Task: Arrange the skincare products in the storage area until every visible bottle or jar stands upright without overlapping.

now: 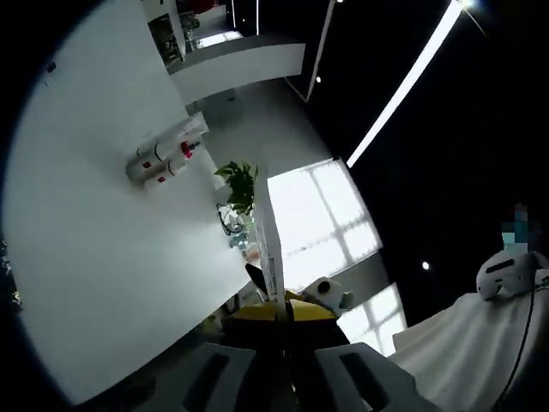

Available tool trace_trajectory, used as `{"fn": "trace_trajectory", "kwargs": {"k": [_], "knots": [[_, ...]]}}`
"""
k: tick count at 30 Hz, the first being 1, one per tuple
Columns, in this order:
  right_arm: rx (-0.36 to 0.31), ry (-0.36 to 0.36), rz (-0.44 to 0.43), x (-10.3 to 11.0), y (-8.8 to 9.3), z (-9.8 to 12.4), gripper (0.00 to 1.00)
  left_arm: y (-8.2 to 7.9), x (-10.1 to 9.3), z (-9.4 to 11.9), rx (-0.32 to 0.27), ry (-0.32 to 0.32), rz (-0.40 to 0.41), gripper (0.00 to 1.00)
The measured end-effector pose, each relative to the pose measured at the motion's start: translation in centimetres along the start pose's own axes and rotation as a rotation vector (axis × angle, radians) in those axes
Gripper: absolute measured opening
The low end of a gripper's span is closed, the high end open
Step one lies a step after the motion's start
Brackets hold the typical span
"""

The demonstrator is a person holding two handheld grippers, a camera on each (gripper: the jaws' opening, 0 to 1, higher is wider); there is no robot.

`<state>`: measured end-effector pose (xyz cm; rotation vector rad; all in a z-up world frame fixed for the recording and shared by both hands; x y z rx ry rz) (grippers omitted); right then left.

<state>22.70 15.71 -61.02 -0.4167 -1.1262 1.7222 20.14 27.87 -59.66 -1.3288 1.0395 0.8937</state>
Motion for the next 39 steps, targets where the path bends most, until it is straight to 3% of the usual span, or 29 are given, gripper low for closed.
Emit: {"fn": "trace_trajectory", "kwargs": {"k": [1, 3, 6, 22, 28, 39], "knots": [[0.024, 0.030, 0.052, 0.0, 0.5, -0.7, 0.57, -0.2, 0.3, 0.1, -0.006, -0.006, 0.005, 0.02], [0.043, 0.086, 0.139, -0.2, 1.0, -1.5, 0.57, -0.9, 0.8, 0.2, -0.028, -0.027, 0.013, 0.02], [0.046, 0.144, 0.189, -0.4, 1.2, -2.0, 0.58, -1.8, 1.4, 0.6, -0.048, -0.046, 0.018, 0.02], [0.179, 0.095, 0.188, -0.3, 3.8, -3.5, 0.59, -7.6, 7.2, 0.8, -0.166, -0.170, 0.070, 0.02], [0.214, 0.065, 0.189, 0.1, 4.5, -4.0, 0.59, -9.0, 9.4, 0.9, -0.197, -0.223, 0.089, 0.02], [0.291, 0.018, 0.170, 0.4, 6.0, -4.7, 0.57, -12.2, 12.2, 0.7, -0.207, -0.283, 0.110, 0.02]]}}
Point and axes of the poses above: the point that each gripper's makers call its tool centre point, and the gripper's own axes: z roughly backward along the fingers, x roughly to its left, y roughly out of its underside, the point moved 1 cm from there along z, roughly backward along the fingers, and after that the axes turned 14 degrees about x, right-handed, at the moved point
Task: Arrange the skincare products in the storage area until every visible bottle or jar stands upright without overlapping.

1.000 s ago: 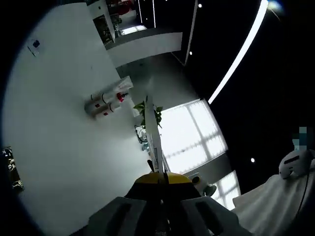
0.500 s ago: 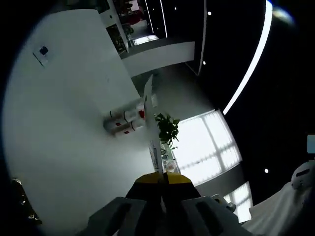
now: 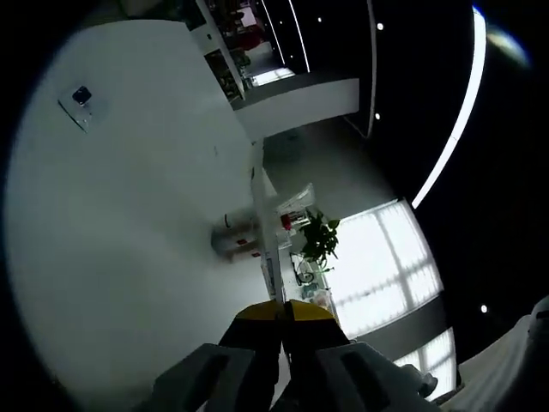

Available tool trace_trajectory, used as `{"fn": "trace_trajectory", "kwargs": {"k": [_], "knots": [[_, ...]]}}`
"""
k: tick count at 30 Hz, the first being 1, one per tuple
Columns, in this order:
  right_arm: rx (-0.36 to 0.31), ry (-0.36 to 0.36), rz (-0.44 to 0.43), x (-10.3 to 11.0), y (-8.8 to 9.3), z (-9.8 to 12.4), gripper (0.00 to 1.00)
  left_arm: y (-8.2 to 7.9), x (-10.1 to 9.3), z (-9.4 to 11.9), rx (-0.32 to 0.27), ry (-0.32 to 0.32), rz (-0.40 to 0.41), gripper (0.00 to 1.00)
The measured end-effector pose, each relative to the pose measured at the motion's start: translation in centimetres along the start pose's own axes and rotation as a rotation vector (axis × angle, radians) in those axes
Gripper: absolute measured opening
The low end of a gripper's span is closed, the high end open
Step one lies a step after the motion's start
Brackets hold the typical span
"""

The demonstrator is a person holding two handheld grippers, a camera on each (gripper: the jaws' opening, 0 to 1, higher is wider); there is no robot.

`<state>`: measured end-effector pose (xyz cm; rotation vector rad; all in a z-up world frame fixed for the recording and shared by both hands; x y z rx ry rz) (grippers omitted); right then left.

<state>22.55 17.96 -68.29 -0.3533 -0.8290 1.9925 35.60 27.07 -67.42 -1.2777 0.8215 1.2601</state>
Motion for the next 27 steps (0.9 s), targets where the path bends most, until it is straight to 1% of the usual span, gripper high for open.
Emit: {"fn": "trace_trajectory", "kwargs": {"k": [7, 14, 17, 21, 27], "knots": [[0.020, -0.013, 0.009, 0.4, 0.3, -0.3, 0.54, -2.5, 1.3, -0.9, 0.026, -0.048, -0.017, 0.02], [0.029, -0.005, 0.010, 0.3, 0.6, -0.4, 0.54, -3.5, 3.0, -2.3, 0.084, -0.086, -0.018, 0.02], [0.026, -0.004, 0.012, 0.3, 0.5, -0.4, 0.54, -3.9, 4.0, -3.3, 0.109, -0.109, -0.012, 0.02], [0.022, -0.006, 0.015, 0.4, 0.5, -0.3, 0.54, -4.5, 4.9, -4.5, 0.121, -0.130, 0.007, 0.02], [0.016, 0.006, 0.024, 0.2, 0.5, -0.2, 0.53, -5.5, 5.4, -5.5, 0.114, -0.146, 0.028, 0.02]]}}
Point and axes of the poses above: the point that each gripper's makers call its tool centre point, and the gripper's own axes: z roughly backward along the fingers, x roughly to its left, y roughly out of its underside, the point moved 1 cm from there along z, roughly backward along the fingers, and after that the axes turned 14 degrees about x, right-handed, at the moved point
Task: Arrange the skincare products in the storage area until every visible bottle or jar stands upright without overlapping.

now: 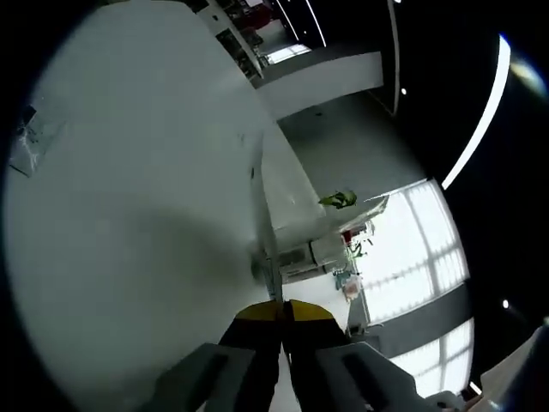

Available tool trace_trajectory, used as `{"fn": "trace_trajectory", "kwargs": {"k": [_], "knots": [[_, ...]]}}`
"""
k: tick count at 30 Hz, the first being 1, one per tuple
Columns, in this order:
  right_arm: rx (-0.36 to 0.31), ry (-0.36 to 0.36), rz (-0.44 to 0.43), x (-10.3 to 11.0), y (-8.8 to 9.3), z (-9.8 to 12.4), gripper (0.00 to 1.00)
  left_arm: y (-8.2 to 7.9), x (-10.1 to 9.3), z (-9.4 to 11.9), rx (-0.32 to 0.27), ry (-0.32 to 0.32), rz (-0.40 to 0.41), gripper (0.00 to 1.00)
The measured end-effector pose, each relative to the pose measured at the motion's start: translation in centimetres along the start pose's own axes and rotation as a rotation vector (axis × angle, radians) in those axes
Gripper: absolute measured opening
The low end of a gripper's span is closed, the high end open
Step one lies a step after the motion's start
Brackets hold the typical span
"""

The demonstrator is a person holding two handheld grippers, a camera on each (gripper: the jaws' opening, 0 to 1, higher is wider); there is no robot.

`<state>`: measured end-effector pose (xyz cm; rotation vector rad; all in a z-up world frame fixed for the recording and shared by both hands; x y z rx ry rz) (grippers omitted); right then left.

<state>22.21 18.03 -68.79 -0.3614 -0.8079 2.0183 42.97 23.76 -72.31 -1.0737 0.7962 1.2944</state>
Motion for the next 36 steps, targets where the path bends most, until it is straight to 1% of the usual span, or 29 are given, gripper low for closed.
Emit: {"fn": "trace_trajectory", "kwargs": {"k": [5, 9, 10, 11, 12, 14, 16, 19, 21, 24, 27, 29, 31, 33, 34, 36], "knots": [[-0.002, 0.000, 0.000, -0.1, 0.0, 0.0, 0.51, -1.0, 0.9, -0.9, -0.001, -0.035, 0.013, 0.02], [0.000, 0.001, 0.003, -0.1, 0.1, 0.0, 0.51, -1.1, 0.8, -1.7, 0.007, -0.037, 0.017, 0.02], [-0.001, 0.003, 0.007, -0.1, 0.1, 0.1, 0.51, -1.5, 1.2, -1.9, 0.019, -0.045, 0.012, 0.02], [0.001, 0.004, 0.007, -0.1, 0.2, 0.0, 0.51, -1.5, 1.4, -2.0, 0.028, -0.055, 0.007, 0.02], [0.004, 0.002, 0.005, -0.1, 0.2, 0.0, 0.51, -1.5, 2.0, -2.2, 0.043, -0.080, 0.003, 0.02], [0.008, 0.003, 0.006, -0.2, 0.3, 0.0, 0.51, -1.6, 2.9, -2.3, 0.050, -0.117, 0.003, 0.02], [0.013, 0.001, 0.005, -0.2, 0.5, -0.1, 0.51, -1.5, 2.8, -2.4, 0.051, -0.119, 0.006, 0.02], [0.021, -0.001, 0.003, -0.3, 0.6, -0.2, 0.50, -1.6, 3.6, -2.4, 0.051, -0.146, 0.017, 0.03], [0.024, -0.001, 0.008, -0.2, 0.7, -0.2, 0.49, -1.3, 4.0, -2.4, 0.060, -0.181, 0.007, 0.04], [0.014, 0.003, 0.014, -0.3, 0.5, 0.0, 0.48, -0.9, 4.3, -2.6, 0.077, -0.208, 0.011, 0.05], [0.022, 0.002, 0.017, -0.2, 0.6, -0.1, 0.48, -1.0, 4.4, -2.7, 0.079, -0.224, 0.003, 0.05], [0.021, 0.001, 0.019, -0.2, 0.6, -0.1, 0.48, -1.1, 4.6, -2.9, 0.080, -0.229, 0.012, 0.06], [0.026, 0.004, 0.024, -0.2, 0.7, -0.1, 0.46, -1.2, 4.9, -3.0, 0.084, -0.254, 0.025, 0.08], [0.024, 0.006, 0.033, -0.2, 0.6, -0.1, 0.45, -1.2, 4.7, -3.0, 0.081, -0.250, 0.029, 0.09], [0.030, 0.009, 0.037, -0.3, 0.7, -0.2, 0.45, -1.4, 4.7, -3.1, 0.077, -0.256, 0.030, 0.09], [0.032, 0.011, 0.037, -0.3, 0.8, -0.2, 0.45, -1.4, 4.5, -3.2, 0.086, -0.273, 0.031, 0.11]]}}
Point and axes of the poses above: the point that each gripper's makers call its tool centre point, and the gripper's own axes: z roughly backward along the fingers, x roughly to its left, y roughly out of its underside, the point moved 1 cm from there along z, roughly backward along the fingers, and after that the axes turned 14 degrees about x, right-handed, at the moved point
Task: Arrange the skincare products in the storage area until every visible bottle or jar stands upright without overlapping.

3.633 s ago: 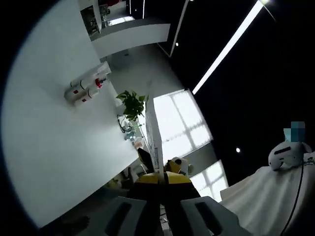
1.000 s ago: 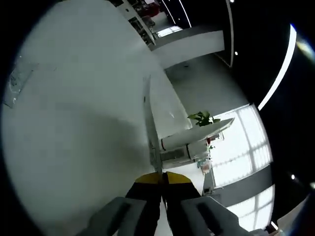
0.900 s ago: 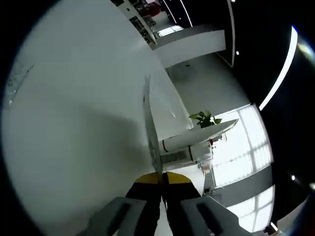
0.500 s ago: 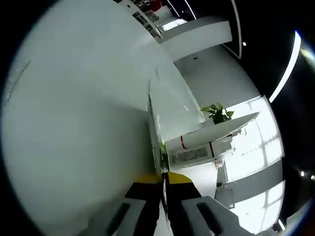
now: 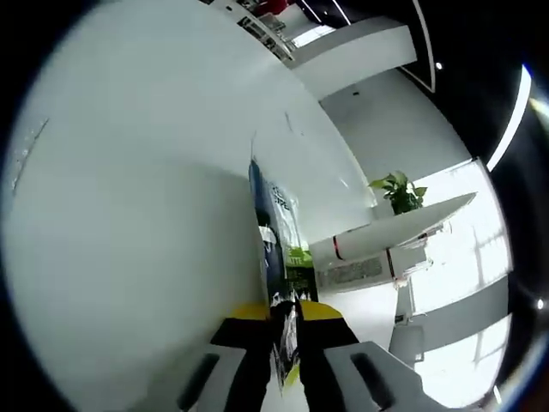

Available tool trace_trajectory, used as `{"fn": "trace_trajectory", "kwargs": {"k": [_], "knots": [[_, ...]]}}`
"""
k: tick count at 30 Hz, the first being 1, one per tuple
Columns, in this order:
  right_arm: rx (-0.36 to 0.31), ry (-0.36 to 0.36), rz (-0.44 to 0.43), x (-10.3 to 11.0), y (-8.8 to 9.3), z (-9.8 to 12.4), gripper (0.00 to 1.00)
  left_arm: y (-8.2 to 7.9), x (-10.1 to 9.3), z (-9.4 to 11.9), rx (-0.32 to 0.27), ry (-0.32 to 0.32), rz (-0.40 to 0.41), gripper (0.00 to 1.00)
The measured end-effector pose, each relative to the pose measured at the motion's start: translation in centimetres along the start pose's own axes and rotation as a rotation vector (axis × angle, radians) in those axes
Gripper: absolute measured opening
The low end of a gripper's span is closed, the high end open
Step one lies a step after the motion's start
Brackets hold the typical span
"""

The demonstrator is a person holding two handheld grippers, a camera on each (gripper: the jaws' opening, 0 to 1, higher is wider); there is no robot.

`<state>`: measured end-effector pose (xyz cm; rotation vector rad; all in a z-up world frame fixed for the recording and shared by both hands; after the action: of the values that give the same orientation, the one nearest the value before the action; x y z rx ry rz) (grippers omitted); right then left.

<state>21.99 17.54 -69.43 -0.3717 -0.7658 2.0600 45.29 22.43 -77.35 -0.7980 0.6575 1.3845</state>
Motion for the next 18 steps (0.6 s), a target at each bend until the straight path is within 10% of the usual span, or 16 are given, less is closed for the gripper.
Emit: {"fn": "trace_trajectory", "kwargs": {"k": [18], "knots": [[0.011, 0.011, 0.026, 0.01, 0.19, -0.02, 0.42, -0.59, 0.11, 0.74, 0.037, -0.289, -0.280, 0.43]]}}
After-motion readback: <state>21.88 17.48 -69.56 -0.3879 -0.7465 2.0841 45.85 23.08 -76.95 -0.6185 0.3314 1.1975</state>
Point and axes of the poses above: the point that each gripper's makers call its tool centre point, and the gripper's own axes: z roughly backward along the fingers, x roughly to its left, y roughly out of its underside, the point moved 1 cm from there along z, roughly backward along the fingers, and after that the axes turned 14 degrees about x, right-handed, at the moved point
